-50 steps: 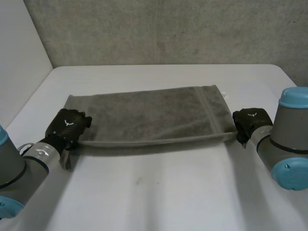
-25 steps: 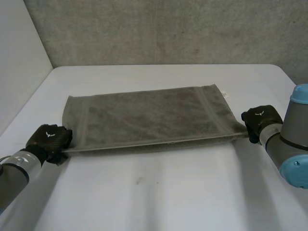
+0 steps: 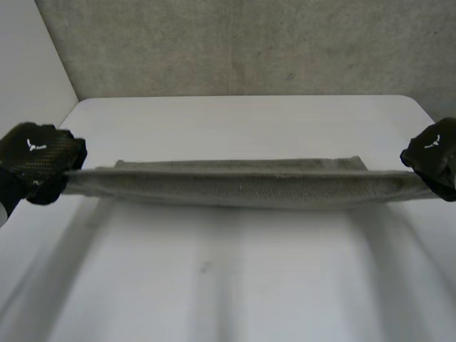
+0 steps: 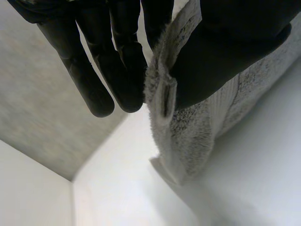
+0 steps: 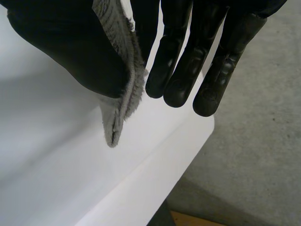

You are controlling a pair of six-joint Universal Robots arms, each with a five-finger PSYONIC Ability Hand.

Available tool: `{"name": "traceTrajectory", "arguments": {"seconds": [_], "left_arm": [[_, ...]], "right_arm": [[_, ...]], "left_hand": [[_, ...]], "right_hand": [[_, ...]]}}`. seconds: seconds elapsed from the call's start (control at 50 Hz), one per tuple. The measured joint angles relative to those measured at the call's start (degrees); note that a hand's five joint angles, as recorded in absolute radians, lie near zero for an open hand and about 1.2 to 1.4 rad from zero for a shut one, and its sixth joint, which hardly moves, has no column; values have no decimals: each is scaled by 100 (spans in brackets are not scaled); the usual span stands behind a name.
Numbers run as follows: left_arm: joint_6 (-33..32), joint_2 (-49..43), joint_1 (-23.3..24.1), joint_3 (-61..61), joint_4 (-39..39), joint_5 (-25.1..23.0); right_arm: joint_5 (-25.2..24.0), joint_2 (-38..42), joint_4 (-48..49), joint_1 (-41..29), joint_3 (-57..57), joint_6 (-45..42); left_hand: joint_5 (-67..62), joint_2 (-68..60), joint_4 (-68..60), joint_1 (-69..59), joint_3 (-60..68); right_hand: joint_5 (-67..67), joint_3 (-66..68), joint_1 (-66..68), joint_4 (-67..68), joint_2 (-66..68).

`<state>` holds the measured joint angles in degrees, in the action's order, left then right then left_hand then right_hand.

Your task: Fold the laundry

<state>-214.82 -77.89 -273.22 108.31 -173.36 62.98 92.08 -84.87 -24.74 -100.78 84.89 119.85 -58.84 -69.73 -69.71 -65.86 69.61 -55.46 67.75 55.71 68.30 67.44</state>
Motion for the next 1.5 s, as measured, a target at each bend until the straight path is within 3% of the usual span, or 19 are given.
{"name": "traceTrajectory", "arguments": {"seconds": [0.1,0.22,0.4,0.46,0.52,0.74,0.76,0.78,0.8,0.82,0.84,0.88,0.94,1.1,1.24,1.36,1.38,1.5], "left_arm": [[-310,-204,-22,-111,902,-28],[-680,-836,-15,-117,824,-26],[-873,-2636,268,-755,-495,63],[-856,-2937,367,-995,-673,86],[-787,-3698,612,-1733,-1059,197],[-467,-5106,1099,-3495,-1435,527],[-454,-5165,1129,-3566,-1439,535],[-426,-5311,1209,-3738,-1445,559],[-417,-5370,1243,-3805,-1449,569],[-412,-5414,1270,-3853,-1449,580],[-407,-5458,1298,-3901,-1450,595],[-400,-5567,1369,-3997,-1443,704],[-398,-5580,1404,-3993,-1427,876],[-257,-4996,1374,-3444,-1406,1181],[283,-3881,1231,-2247,-1552,1182],[611,-3449,1194,-1712,-1655,1162],[865,-3198,1196,-1400,-1751,1151],[1341,-2853,1228,-908,-2110,1146]], "right_arm": [[-230,2,-272,66,37,-139],[-323,469,-139,56,-27,-132],[-48,1931,1041,-138,-671,-56],[-23,2038,1162,-172,-751,-58],[140,2796,1997,-393,-1353,-71],[273,4034,3188,-669,-2353,-154],[297,4088,3223,-679,-2395,-157],[375,4215,3296,-704,-2491,-162],[418,4263,3322,-714,-2526,-163],[457,4299,3343,-722,-2550,-161],[500,4333,3365,-731,-2574,-158],[636,4400,3499,-757,-2618,-122],[715,4357,3726,-769,-2592,-47],[636,3696,4053,-704,-2080,488],[-36,2711,2829,-373,-1129,1592],[-336,2493,1922,-136,-884,2306],[-572,2441,1504,34,-715,2768],[-1050,2460,1486,335,-337,3139]], "left_hand": [[-7,0,-4,-52,1],[-7,0,-4,-52,1],[-11,0,-5,-57,2],[-13,0,-5,-66,2],[-34,0,-5,-110,2],[-10,30,24,-130,-26],[243,438,306,148,-308],[1221,1463,1308,1206,-1302],[1221,1463,1308,1206,-1302],[3158,3396,3244,3453,-3192],[3158,3396,3244,3453,-3192],[4969,5121,5126,4683,-5110],[5545,5761,5740,5308,-5719],[5694,5971,5957,5530,-5948],[5718,6019,6003,5590,-5994],[5722,6021,6009,5590,-6009],[5722,6022,6010,5590,-6009],[5722,6023,6010,5590,-6009]], "right_hand": [[-27,0,0,0,0],[-36,0,0,0,0],[-37,0,0,0,0],[-37,0,0,0,0],[-38,0,0,0,0],[-37,-18,-44,-17,-17],[313,-411,-371,-413,-401],[1676,-1993,-1747,-1889,-2019],[2462,-2687,-2531,-2698,-2721],[2922,-3140,-2970,-3160,-3179],[3600,-3813,-3524,-3830,-3854],[5111,-5410,-4367,-5435,-5339],[5217,-5580,-4402,-5516,-5454],[5217,-5580,-4402,-5516,-5454],[5218,-5580,-4402,-5517,-5454],[5218,-5570,-4401,-5515,-5454],[4999,-5278,-4314,-5321,-5263],[4229,-4387,-3533,-4453,-4391]]}}
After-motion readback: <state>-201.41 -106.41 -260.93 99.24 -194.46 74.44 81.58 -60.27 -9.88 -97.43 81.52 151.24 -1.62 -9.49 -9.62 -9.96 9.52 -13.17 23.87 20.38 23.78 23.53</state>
